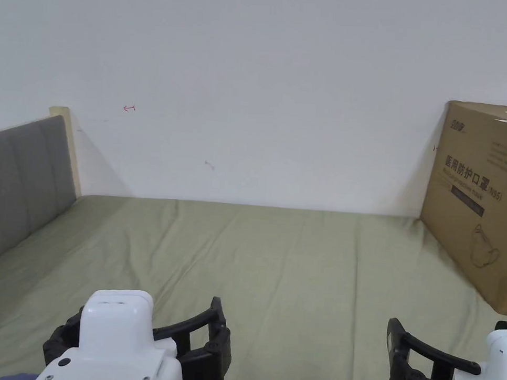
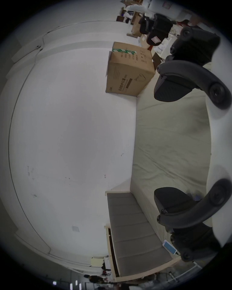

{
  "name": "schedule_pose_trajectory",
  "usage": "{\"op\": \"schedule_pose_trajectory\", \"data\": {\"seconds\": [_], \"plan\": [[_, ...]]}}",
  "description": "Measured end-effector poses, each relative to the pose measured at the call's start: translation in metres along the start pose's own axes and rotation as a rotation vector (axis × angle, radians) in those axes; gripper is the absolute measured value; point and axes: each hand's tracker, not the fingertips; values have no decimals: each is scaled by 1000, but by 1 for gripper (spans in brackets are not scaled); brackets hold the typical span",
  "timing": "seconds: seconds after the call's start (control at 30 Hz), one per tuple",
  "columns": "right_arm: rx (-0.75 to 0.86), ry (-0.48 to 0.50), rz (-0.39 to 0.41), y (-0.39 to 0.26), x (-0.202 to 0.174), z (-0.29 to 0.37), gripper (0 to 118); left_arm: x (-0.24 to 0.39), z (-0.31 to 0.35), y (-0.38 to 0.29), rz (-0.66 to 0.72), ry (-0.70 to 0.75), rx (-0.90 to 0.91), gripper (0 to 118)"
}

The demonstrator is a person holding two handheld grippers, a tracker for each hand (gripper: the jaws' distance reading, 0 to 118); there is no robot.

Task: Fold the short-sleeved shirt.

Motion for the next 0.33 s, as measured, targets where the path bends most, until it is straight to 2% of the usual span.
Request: {"op": "schedule_pose_trajectory", "data": {"seconds": [0.1,0.27,0.33], "plan": [[-19,6,-3,-2,0,-2,109,1,-1,1,-9,-9,-13,112],[-23,2,-3,-3,0,-3,109,-1,-8,7,62,32,-38,112],[-23,0,-3,-3,0,-2,110,-6,-5,6,88,2,-6,111]]}}
